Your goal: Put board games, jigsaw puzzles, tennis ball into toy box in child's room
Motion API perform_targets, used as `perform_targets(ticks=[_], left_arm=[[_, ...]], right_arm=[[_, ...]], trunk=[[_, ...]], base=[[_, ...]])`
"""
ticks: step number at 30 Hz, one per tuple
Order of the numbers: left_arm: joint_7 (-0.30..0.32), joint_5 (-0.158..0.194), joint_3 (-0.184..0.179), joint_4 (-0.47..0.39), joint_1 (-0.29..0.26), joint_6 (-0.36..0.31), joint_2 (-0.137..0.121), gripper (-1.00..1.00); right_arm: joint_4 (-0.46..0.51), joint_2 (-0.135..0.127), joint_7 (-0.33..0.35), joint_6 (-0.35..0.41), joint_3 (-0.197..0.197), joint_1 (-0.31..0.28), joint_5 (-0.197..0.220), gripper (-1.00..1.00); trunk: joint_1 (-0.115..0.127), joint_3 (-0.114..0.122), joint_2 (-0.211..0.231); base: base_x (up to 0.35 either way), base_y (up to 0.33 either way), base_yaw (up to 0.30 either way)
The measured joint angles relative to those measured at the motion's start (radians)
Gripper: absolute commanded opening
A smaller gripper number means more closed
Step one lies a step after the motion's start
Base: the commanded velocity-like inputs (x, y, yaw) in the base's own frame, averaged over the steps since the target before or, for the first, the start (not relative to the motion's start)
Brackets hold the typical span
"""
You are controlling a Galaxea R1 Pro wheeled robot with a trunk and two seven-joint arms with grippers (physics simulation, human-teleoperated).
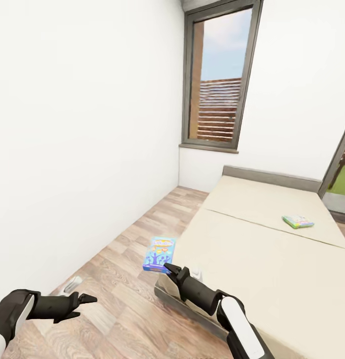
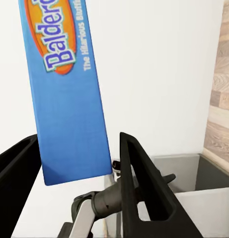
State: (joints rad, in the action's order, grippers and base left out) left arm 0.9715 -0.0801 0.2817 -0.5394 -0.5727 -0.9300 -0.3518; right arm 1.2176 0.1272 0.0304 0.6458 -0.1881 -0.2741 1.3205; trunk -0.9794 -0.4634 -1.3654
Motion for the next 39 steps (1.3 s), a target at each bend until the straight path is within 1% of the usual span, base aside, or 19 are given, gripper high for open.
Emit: perform_targets(ticks=[16,29,39], left_arm=[[-0.002,0.000,0.000,0.000,0.000,0.000,0.001,1.00],[0.001,0.001,0.001,0.000,0.000,0.000,0.001,1.00],[-0.003,0.001,0.001,0.000,0.000,-0.002,0.001,1.00]], right_arm=[[0.001,0.000,-0.001,0.000,0.000,0.000,0.000,-1.00],[-0.001,0.001,0.000,0.000,0.000,0.000,0.000,-1.00],[-0.001,0.000,0.000,0.001,0.000,0.000,0.003,-1.00]], trunk=[[0.000,0.019,0.000],[0.000,0.034,0.000],[0.039,0.076,0.070]], base=[[-0.157,-0.203,0.225],[-0.017,-0.022,0.224],[0.000,0.000,0.197]])
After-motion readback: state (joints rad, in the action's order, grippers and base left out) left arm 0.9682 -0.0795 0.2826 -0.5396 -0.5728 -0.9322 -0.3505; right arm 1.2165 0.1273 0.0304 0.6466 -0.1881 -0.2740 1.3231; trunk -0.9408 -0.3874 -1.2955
